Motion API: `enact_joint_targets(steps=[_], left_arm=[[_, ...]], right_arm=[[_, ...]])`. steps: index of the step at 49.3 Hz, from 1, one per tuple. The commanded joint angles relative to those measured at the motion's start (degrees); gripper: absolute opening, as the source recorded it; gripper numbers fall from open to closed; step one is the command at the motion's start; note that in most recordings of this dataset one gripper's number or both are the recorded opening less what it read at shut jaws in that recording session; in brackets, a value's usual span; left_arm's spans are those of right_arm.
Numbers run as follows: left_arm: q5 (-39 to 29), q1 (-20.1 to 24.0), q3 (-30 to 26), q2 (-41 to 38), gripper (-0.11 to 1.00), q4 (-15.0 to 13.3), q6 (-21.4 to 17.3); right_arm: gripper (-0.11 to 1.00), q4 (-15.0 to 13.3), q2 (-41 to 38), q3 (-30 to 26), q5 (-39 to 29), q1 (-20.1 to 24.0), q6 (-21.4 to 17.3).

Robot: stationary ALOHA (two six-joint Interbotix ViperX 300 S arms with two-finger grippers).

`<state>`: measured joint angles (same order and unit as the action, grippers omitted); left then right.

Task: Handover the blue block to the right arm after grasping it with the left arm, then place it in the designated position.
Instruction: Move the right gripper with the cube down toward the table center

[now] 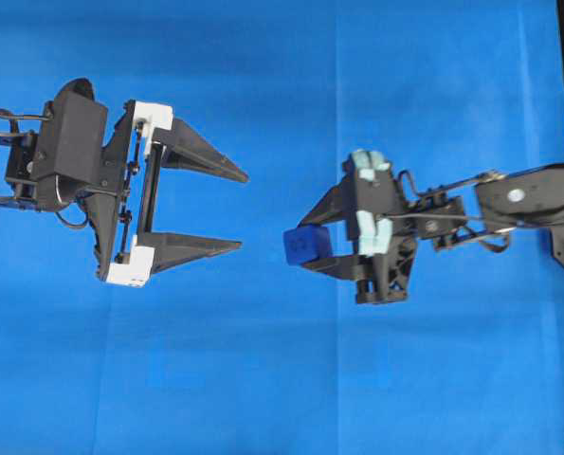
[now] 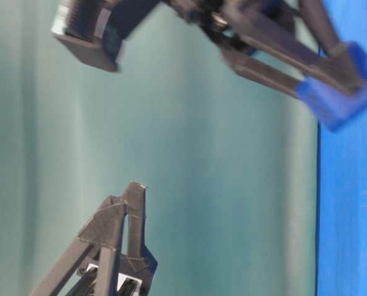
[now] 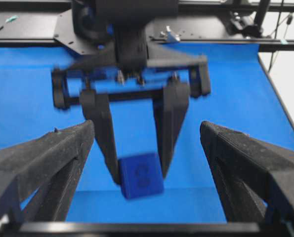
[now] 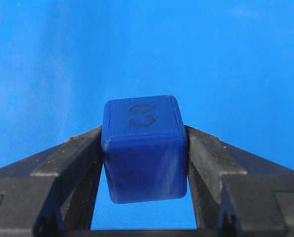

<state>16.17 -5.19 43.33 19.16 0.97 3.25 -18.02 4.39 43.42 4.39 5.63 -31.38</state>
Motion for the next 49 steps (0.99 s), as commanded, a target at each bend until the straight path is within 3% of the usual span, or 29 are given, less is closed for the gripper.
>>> enact_joint_targets(steps=[1,28,49], left_arm=[[0.3,0.1,-0.9,1.0,0.93,0.1,0.1],[0.0,0.1,-0.8,1.1,0.93,0.0,0.1],[0.1,0.1,-0.8,1.1,0.93,0.1,0.0]], right_arm=[[0.42,0.3,-1.4,-0.6,2.5,-0.5,-0.3],[0.42,6.4,-11.3,-1.1,9.2,-1.3,-0.6],[0.42,6.7,-12.2,-1.1,11.2,-1.1,-0.6]])
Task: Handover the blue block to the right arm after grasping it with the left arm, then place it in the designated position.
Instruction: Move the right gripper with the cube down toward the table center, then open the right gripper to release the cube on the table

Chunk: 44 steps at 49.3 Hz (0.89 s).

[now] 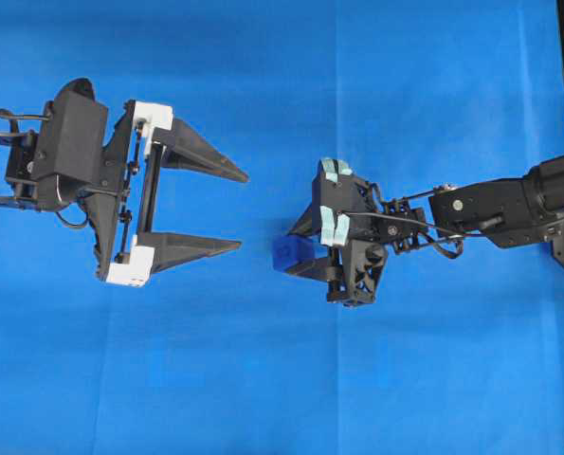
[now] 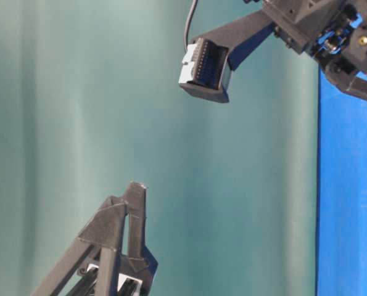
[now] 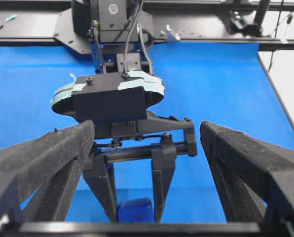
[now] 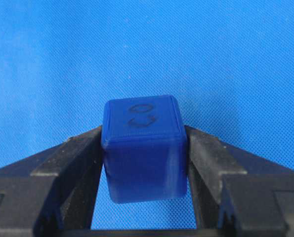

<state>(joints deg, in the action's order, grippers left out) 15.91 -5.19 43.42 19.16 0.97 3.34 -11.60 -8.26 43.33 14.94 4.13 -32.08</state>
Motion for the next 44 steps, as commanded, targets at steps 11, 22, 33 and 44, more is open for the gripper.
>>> enact_joint_targets(steps=[11,22,33,44], left_arm=[[0.3,0.1,-0.8,1.1,0.93,0.0,0.0],[0.3,0.1,-0.8,1.1,0.93,0.1,0.0],[0.3,0.1,-0.8,1.1,0.93,0.1,0.0],[0.3,0.1,-0.9,1.1,0.93,0.1,-0.1]], right_arm=[[0.42,0.6,0.3,-1.5,0.5,0.4,0.0],[0.84,2.0,0.1,-1.8,-0.2,0.4,0.0],[0.87,2.0,1.1,-2.9,-3.0,0.5,0.1],[0.9,1.7,6.4,-4.0,-9.9,0.9,0.6]])
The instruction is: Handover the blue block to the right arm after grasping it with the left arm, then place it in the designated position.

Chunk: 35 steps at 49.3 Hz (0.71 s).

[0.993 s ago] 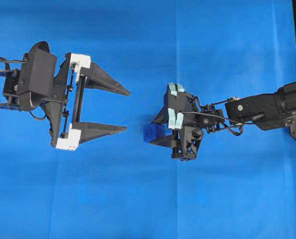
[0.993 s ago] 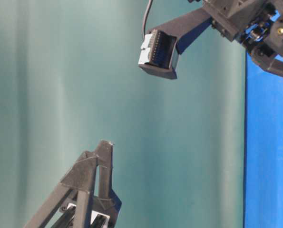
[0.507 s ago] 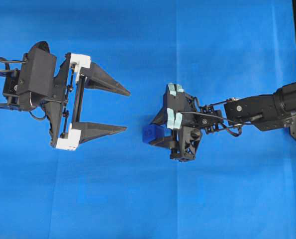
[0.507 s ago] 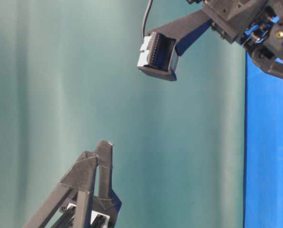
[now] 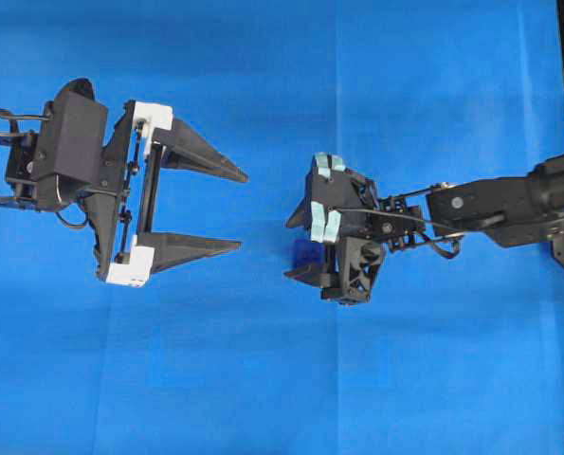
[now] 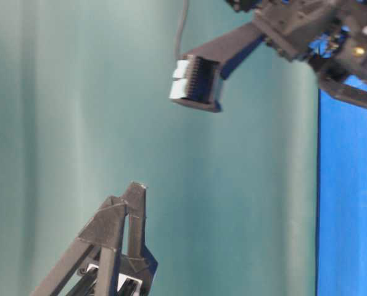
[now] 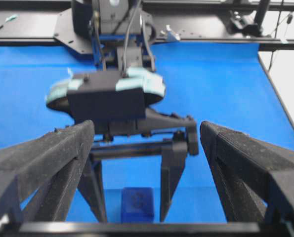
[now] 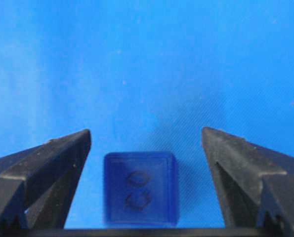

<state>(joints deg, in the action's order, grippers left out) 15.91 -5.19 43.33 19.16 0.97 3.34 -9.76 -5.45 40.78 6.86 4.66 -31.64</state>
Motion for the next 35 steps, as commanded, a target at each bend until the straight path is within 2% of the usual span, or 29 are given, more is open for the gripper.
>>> enact_joint_targets(steps=[1,12,35], left_arm=[[0.3,0.1,-0.8,1.1,0.93,0.0,-0.2],[0.3,0.1,-0.8,1.1,0.93,0.1,-0.2],[0.4,0.1,-0.9,1.1,0.93,0.1,-0.3]], right_arm=[[0.9,-0.2,4.3,-1.6,-2.5,0.4,0.2],[0.9,-1.5,12.8,-1.8,-9.3,0.7,0.4],[0.9,-6.8,29.0,-1.8,-18.7,0.6,0.4]])
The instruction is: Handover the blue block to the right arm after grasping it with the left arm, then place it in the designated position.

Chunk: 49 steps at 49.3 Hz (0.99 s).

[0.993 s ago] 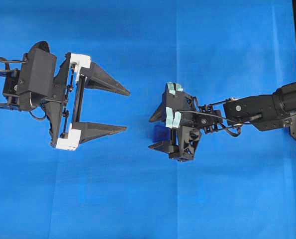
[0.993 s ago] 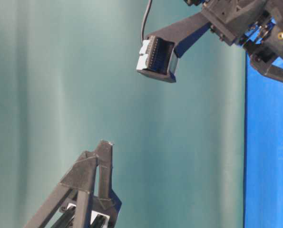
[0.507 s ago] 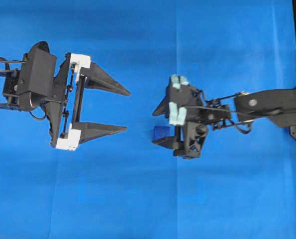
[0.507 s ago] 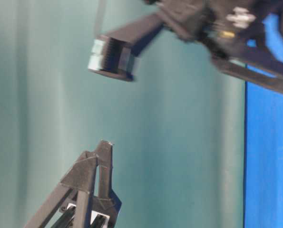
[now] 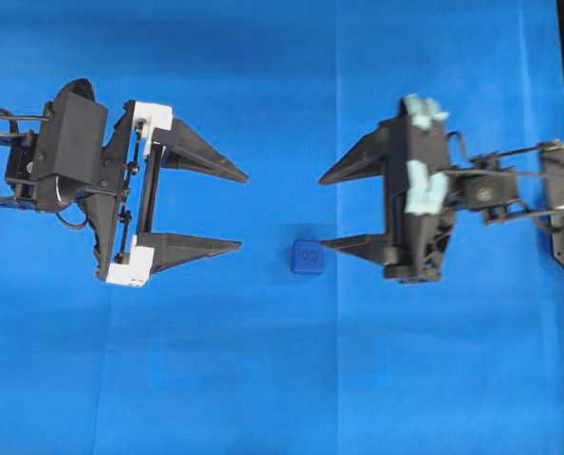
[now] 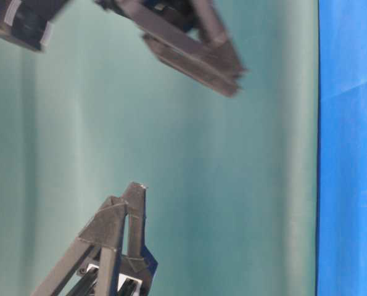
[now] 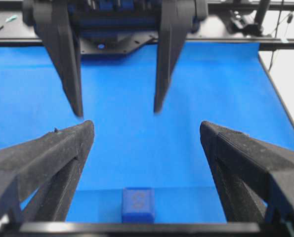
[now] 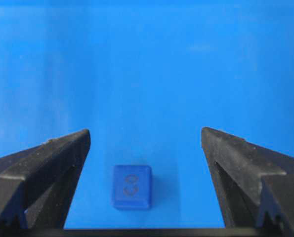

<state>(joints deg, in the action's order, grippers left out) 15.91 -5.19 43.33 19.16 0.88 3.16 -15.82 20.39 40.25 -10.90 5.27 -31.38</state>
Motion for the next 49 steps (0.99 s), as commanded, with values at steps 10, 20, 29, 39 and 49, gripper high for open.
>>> enact_joint_targets(steps=[10,20,29,39,49], left_arm=[[0.4,0.1,-0.9,1.1,0.93,0.2,-0.1],[0.6,0.1,-1.0,1.1,0.93,0.1,-0.1],[0.7,0.3,-1.1,1.1,0.93,0.2,-0.1],[0.7,0.3,-1.1,1.1,0.93,0.2,-0.1],[0.7,0.3,-1.1,1.1,0.93,0.2,0.0]], right_arm=[[0.9,-1.9,9.1,-0.9,-3.7,0.1,0.1],[0.89,-3.1,12.9,0.3,-3.4,0.0,0.1],[0.89,-3.2,12.7,0.3,-3.5,0.1,0.1],[0.89,-3.1,12.7,0.4,-3.5,0.1,0.1],[0.89,-3.2,12.7,0.4,-3.5,0.1,0.1]])
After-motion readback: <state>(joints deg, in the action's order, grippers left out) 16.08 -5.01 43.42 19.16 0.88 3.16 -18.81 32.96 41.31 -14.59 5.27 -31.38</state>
